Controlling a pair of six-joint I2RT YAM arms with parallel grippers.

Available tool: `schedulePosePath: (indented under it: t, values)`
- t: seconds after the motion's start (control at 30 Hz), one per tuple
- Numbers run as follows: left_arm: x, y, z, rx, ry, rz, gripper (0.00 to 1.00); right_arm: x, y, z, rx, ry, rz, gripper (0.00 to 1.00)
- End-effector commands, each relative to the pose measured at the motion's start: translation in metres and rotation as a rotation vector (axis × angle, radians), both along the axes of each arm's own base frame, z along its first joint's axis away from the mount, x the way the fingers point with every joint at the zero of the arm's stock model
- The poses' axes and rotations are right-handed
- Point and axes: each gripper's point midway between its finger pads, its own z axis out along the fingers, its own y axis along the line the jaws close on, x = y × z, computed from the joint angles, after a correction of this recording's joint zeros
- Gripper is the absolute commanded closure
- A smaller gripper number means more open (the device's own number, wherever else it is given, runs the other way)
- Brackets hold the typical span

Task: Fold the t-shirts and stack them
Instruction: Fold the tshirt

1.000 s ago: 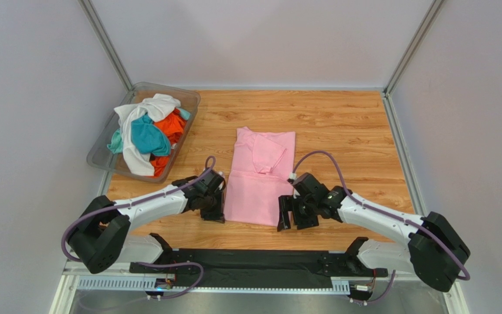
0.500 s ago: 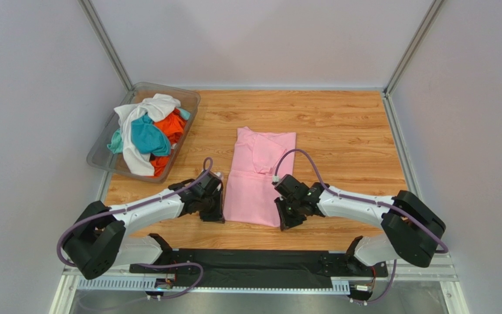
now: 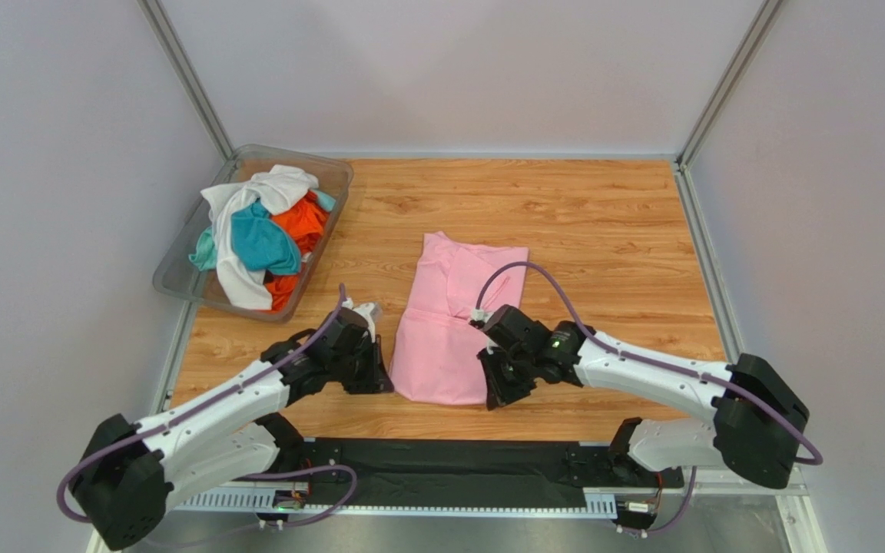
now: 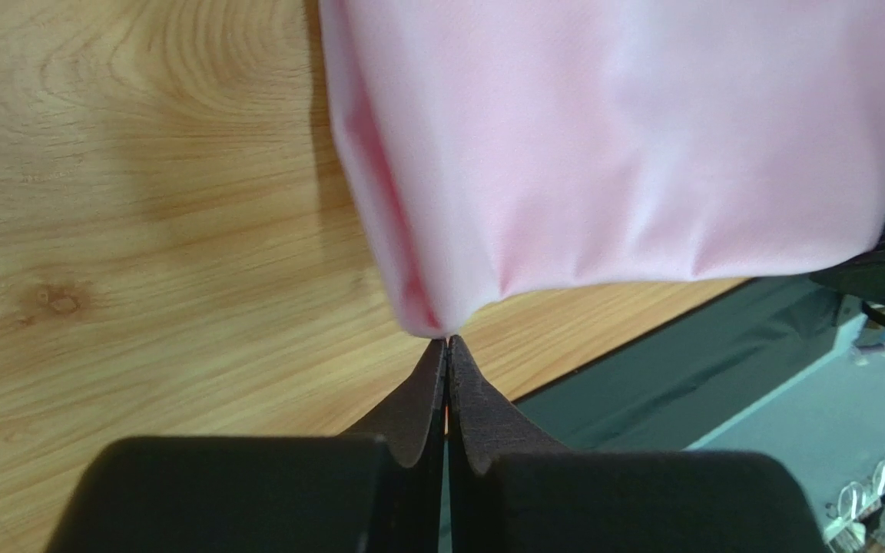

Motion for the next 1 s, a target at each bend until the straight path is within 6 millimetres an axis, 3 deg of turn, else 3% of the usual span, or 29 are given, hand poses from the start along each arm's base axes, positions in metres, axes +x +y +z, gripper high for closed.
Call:
schedulePosePath:
  t: [0.0,0.07,0.17,0.3,0.37,0.43,0.47,0.5,0.57,0.6,0.97]
  values:
    - [-0.004,0.0,0.025,-0.063,-0.056,-0.007,1.0,-0.018,0.018,0.042,0.155,0.054,0.058,1.0]
    - [-0.008,0.003,0.036,-0.082,-0.076,-0.012,1.0,-0.03,0.024,0.057,0.222,0.108,0.084,1.0]
    - [-0.004,0.006,0.073,-0.143,-0.18,-0.002,1.0,-0.044,0.031,0.082,0.32,0.146,0.131,1.0]
    - [-0.003,0.014,0.099,-0.158,-0.262,0.012,1.0,-0.053,0.032,0.107,0.402,0.153,0.165,1.0]
    - [-0.005,0.017,0.1,-0.151,-0.265,0.012,1.0,-0.055,0.031,0.11,0.414,0.157,0.163,1.0]
    - [-0.011,0.021,0.09,-0.12,-0.215,0.018,0.96,-0.056,0.028,0.107,0.408,0.161,0.147,1.0]
    - [-0.013,0.022,0.085,-0.111,-0.194,0.019,0.88,-0.056,0.027,0.104,0.398,0.165,0.141,1.0]
    - [-0.017,0.023,0.073,-0.088,-0.152,0.017,0.72,-0.056,0.024,0.094,0.374,0.172,0.124,1.0]
    - [-0.027,0.022,0.056,-0.078,-0.07,0.005,0.65,-0.055,0.023,0.086,0.356,0.181,0.102,1.0]
    - [-0.031,0.021,0.051,-0.081,-0.04,0.005,0.54,-0.058,0.02,0.077,0.338,0.199,0.093,1.0]
    - [-0.097,-0.005,-0.002,-0.19,0.239,-0.103,0.45,-0.061,0.014,0.055,0.315,0.22,0.071,1.0]
